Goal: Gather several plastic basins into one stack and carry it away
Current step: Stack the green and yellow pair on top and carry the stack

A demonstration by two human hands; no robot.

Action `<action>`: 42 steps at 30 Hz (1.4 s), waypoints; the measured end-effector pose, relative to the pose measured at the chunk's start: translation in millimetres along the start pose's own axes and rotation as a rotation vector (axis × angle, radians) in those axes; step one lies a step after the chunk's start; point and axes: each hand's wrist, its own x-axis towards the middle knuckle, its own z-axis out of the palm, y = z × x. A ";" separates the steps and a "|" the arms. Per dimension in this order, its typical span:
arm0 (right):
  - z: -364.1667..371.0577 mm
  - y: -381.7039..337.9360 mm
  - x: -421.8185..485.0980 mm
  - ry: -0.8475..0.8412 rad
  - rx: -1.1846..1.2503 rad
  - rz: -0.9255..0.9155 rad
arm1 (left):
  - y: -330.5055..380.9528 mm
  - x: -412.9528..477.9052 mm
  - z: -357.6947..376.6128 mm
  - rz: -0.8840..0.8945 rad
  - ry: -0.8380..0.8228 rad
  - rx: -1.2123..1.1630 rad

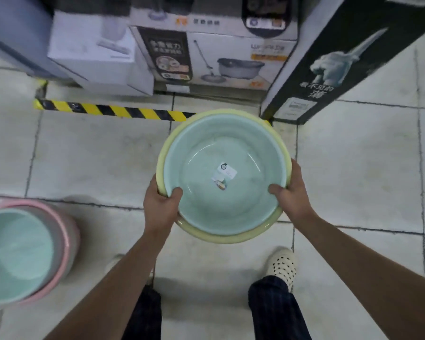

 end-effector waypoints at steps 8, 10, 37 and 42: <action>183.9 -72.3 -58.4 -0.261 -0.106 -0.037 | -12.6 -8.6 -207.2 -0.111 0.249 -0.110; 230.0 -90.5 -76.7 -0.328 -0.155 -0.021 | -18.2 -16.4 -256.8 -0.130 0.330 -0.136; 653.0 -114.9 -192.5 -0.640 -0.797 -0.055 | -216.1 -10.3 -600.9 -0.430 0.579 -0.256; 677.7 -91.7 -178.7 -0.640 -0.798 -0.032 | -246.7 6.0 -592.4 -0.485 0.632 -0.283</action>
